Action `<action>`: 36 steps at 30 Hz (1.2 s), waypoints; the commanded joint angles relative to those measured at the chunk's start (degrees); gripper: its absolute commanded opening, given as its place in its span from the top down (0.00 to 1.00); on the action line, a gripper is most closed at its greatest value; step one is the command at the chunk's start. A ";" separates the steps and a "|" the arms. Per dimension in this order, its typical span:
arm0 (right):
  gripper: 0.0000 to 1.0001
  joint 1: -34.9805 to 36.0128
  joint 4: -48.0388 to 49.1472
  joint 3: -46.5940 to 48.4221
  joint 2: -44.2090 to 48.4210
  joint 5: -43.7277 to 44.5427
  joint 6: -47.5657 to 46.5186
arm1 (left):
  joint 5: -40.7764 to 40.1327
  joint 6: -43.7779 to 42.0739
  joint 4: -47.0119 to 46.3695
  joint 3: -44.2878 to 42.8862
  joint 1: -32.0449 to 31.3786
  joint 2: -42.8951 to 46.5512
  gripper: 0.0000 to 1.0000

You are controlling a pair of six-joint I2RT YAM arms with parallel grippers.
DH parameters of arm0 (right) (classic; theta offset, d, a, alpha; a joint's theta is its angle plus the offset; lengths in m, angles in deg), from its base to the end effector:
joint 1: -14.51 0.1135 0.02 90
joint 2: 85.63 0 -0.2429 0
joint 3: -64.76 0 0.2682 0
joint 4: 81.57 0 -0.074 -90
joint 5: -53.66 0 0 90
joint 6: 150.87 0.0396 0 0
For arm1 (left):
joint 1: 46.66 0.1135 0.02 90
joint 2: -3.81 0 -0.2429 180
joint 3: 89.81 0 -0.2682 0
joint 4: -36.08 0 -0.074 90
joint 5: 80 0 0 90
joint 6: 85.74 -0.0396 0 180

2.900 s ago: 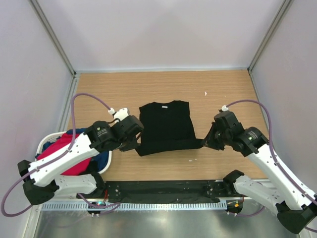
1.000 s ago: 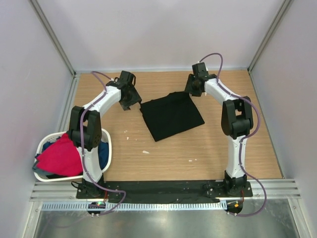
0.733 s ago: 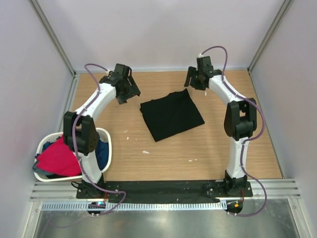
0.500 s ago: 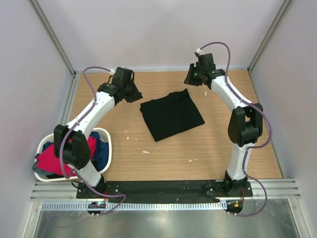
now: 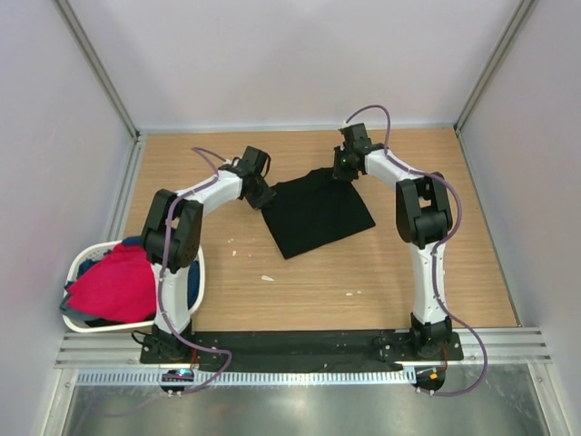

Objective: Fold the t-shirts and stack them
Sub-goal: Fold the tshirt, then neatly place the folded tshirt to the corner

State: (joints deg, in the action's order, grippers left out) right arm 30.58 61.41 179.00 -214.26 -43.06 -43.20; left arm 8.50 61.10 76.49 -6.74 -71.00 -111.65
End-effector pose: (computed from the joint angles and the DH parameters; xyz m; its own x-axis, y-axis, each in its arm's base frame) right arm 0.4812 0.1434 0.1480 -0.8204 0.0774 -0.5666 -0.1008 0.9557 0.2765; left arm 0.3989 -0.1793 0.1503 -0.7615 -0.5740 -0.3010 -0.4348 0.7968 -0.4196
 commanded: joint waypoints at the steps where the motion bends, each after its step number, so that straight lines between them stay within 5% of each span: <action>1: 0.79 -0.78 1.86 4.50 -0.29 2.50 -1.85 | -3.51 0.47 -1.38 -2.29 0.43 -2.22 1.00; 6: 0.64 -1.40 1.77 7.84 -1.53 0.31 -2.12 | -5.80 -1.99 1.69 -5.37 0.96 -5.47 1.00; 10: 0.25 -1.40 1.86 7.93 3.12 -0.22 -0.89 | -5.80 -7.08 3.61 -9.93 2.45 -8.01 1.00; 16: 0.03 -1.40 1.95 1.09 14.18 -1.63 3.06 | -1.05 -14.47 9.94 -24.00 4.65 -14.79 1.00; 19: 0.00 -1.31 1.95 -5.15 19.45 -0.14 3.16 | 0.00 -18.15 11.01 -27.00 4.65 -13.57 0.95; 22: 0.00 -1.31 1.95 -11.48 23.15 0.13 3.25 | -0.61 -20.36 13.03 -26.13 4.65 -8.31 0.76; 23: 0.00 -1.22 1.86 -14.10 23.69 -0.04 3.25 | -0.53 -20.71 13.03 -25.08 4.56 -4.29 0.59; 26: 0.00 -0.35 1.69 -17.37 24.84 -0.05 3.16 | -0.52 -21.33 13.03 -19.54 4.39 1.88 0.37; 30: 0.00 2.81 0.02 -17.21 24.40 1.17 3.42 | -0.87 -20.81 13.56 -10.23 3.77 14.17 0.19; 31: 0.00 4.04 -0.94 -16.86 24.14 2.58 2.90 | -0.96 -20.72 13.65 -6.12 3.60 16.21 0.03; 36: 0.00 11.94 -4.55 -11.85 19.84 8.74 2.10 | -3.23 -18.18 15.93 2.52 3.51 27.46 0.00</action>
State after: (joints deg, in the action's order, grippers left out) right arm 38.21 58.08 163.09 -192.87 -38.64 -40.40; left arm 7.34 41.67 89.63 -8.36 -67.41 -88.05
